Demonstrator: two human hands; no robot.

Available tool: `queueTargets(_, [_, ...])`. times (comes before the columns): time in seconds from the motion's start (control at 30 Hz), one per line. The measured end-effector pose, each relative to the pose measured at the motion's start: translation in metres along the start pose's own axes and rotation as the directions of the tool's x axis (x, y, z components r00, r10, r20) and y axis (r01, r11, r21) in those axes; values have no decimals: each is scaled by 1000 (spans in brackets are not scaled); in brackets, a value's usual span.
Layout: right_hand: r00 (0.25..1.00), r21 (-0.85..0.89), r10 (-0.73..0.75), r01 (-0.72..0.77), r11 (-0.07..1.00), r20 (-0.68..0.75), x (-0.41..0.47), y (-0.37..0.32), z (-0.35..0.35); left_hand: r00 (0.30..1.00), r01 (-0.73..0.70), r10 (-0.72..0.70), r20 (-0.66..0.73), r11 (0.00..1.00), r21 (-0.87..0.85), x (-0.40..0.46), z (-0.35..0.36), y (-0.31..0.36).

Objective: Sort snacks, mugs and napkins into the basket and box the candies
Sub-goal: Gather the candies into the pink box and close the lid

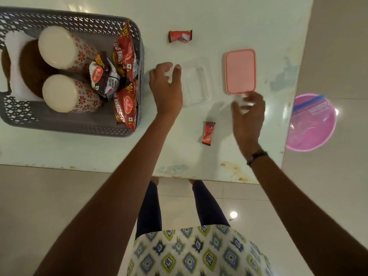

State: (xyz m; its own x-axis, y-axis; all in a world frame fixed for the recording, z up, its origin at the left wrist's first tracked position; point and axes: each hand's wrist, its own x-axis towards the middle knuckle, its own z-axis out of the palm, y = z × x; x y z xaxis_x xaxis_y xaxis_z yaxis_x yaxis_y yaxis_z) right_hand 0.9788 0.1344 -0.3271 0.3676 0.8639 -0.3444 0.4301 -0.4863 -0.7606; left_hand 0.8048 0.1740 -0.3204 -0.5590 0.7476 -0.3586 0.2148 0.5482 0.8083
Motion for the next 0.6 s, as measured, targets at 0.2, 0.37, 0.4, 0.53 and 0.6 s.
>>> queueTargets(0.2, [903,-346,-179,324,880,392,-61,26,18,949,-307,315,16,911,276,52,6,17])
queueTargets(0.37, [938,-102,-95,137,985,334,-47,21,14,889,-452,316,333,728,516,95,11,25])
queueTargets(0.4, [939,-82,-92,125,989,331,-43,18,10,866,-487,307,394,692,533,98,11,25])
queueTargets(0.53, [945,-44,-168,187,981,282,-31,-10,-8,865,-494,339,370,701,514,104,12,21])
queueTargets(0.6, [939,5,-252,259,966,235,-28,-30,-13,898,-437,335,285,759,483,99,11,22])
